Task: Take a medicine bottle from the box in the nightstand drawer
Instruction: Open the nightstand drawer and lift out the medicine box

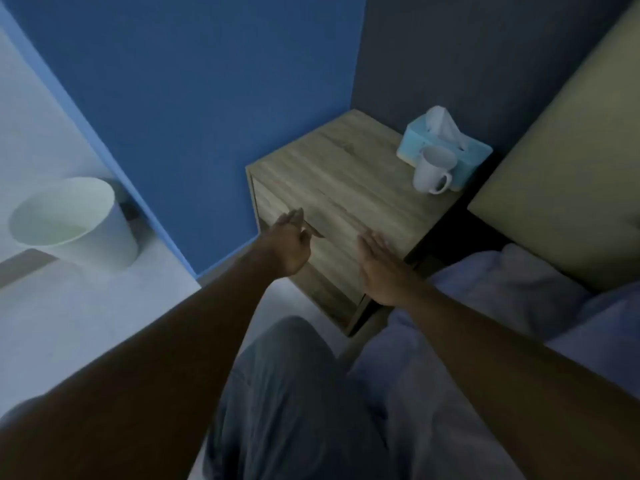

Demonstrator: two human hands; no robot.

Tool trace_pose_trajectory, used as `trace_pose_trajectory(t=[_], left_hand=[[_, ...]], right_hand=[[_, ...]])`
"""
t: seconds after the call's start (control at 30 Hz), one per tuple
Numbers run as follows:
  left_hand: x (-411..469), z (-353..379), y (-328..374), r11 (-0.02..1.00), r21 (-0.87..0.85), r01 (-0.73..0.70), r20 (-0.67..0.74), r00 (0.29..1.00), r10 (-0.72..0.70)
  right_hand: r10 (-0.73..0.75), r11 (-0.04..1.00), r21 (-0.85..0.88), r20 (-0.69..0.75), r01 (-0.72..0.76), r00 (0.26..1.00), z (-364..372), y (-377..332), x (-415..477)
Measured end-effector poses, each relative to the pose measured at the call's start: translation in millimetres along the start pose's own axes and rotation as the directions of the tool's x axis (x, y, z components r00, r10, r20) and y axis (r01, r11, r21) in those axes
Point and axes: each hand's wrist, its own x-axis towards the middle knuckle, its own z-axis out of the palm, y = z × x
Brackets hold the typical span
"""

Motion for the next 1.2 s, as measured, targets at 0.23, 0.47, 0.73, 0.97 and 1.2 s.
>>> trace_pose_trajectory(t=[0.23, 0.47, 0.73, 0.97, 1.2], left_hand=[[35, 51, -40, 0.962, -0.237, 0.135, -0.012, 0.99, -0.142], [86, 91, -63, 0.878, -0.418, 0.235, 0.017, 0.968, -0.251], [128, 132, -67, 0.697, -0.699, 0.162, -0.118, 0.935, -0.336], [134, 138, -60, 0.628, -0.77, 0.118, -0.134, 0.931, -0.34], [123, 136, -67, 0.629, -0.765, 0.139, -0.141, 0.916, -0.374]], right_hand=[[0.028, 1.0, -0.002, -0.162, -0.029, 0.986, 44, 21, 33], [0.075, 0.993, -0.069, -0.305, -0.1, 0.949, 68, 22, 42], [0.082, 0.99, -0.08, -0.356, -0.118, 0.931, 76, 23, 45], [0.084, 0.989, -0.079, -0.392, -0.124, 0.916, 78, 23, 45], [0.08, 0.992, -0.057, -0.376, -0.109, 0.923, 73, 22, 45]])
